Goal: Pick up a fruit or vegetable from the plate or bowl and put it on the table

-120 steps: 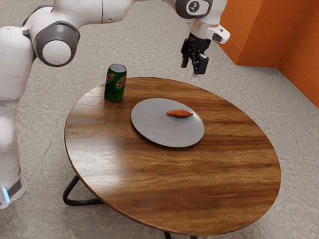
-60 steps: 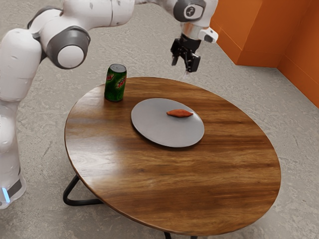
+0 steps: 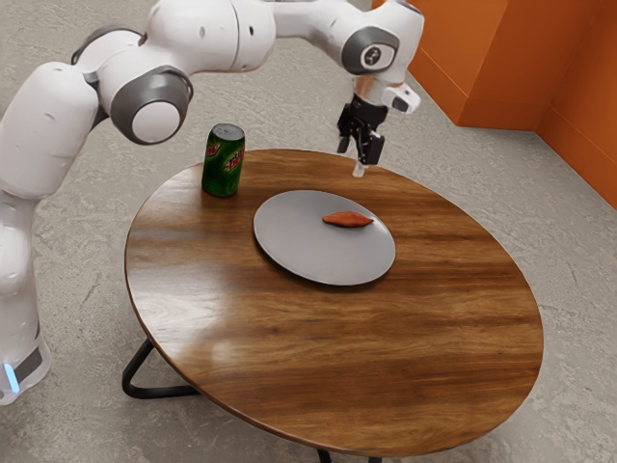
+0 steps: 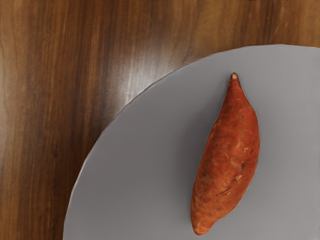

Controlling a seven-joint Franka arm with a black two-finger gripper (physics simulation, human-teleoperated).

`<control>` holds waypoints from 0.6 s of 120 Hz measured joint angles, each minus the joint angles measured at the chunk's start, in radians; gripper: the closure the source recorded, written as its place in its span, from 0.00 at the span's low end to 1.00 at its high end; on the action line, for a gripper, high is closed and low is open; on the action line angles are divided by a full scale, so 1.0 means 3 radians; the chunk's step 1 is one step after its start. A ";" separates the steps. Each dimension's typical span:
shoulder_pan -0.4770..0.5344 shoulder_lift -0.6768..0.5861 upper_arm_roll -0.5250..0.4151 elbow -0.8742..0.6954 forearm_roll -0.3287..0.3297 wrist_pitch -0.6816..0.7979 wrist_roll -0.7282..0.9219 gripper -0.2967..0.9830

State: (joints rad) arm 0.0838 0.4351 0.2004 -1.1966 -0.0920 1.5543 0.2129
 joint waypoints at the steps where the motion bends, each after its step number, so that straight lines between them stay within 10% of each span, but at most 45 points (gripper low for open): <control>1: 0.0000 0.0005 -0.0001 0.0000 0.0000 0.0007 0.0021 0.23; 72: -0.0019 0.0354 -0.0163 -0.0156 -0.0013 0.0446 0.1001 0.23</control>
State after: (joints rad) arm 0.0781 0.5412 0.1515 -1.2433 -0.0959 1.6881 0.5130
